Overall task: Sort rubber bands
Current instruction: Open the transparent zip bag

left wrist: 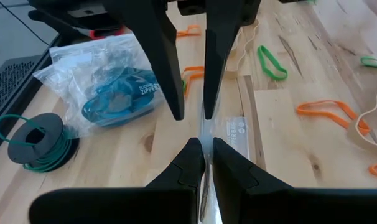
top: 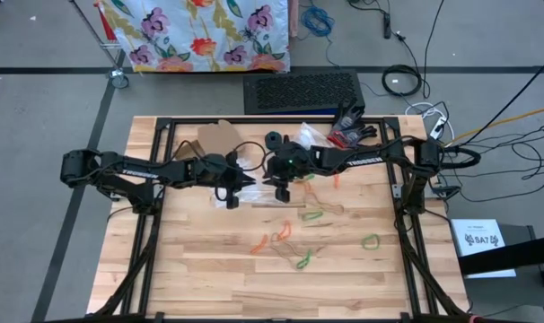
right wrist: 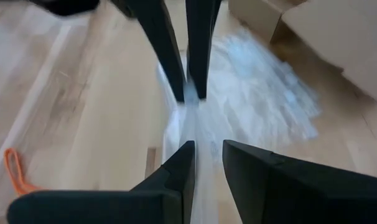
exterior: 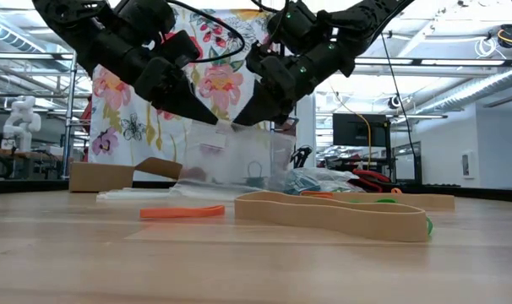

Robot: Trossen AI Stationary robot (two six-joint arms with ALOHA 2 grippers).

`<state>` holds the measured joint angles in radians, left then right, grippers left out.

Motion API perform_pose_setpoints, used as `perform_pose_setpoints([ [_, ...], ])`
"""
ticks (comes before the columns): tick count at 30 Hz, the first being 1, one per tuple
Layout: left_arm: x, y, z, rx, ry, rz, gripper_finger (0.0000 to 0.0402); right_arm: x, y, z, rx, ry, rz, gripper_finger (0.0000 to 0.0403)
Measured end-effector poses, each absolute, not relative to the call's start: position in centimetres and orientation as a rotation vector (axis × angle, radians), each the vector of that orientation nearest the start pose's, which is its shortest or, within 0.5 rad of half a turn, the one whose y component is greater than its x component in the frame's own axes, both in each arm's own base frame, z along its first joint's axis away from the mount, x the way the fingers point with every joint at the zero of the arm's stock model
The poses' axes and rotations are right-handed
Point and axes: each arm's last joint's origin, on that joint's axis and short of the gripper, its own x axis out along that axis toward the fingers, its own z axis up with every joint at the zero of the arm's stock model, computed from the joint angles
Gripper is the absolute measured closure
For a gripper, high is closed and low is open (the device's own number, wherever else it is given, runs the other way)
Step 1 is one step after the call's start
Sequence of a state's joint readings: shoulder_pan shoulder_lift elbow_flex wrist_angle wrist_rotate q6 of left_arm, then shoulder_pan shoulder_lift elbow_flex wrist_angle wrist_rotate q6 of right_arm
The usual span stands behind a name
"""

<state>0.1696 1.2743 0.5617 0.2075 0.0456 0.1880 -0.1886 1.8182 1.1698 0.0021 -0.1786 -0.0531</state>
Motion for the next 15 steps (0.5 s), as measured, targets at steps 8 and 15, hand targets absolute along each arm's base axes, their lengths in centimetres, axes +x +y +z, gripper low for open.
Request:
perform_pose_setpoints([
  [8,25.2,4.1,20.1,0.112,0.429,0.074,0.0373,38.2,-6.6,19.5,0.065,0.724,-0.049,0.0336],
  [15,25.5,4.1,20.7,0.057,0.363,0.078,0.0363,38.3,-5.8,19.5,0.028,0.731,-0.028,0.0397],
])
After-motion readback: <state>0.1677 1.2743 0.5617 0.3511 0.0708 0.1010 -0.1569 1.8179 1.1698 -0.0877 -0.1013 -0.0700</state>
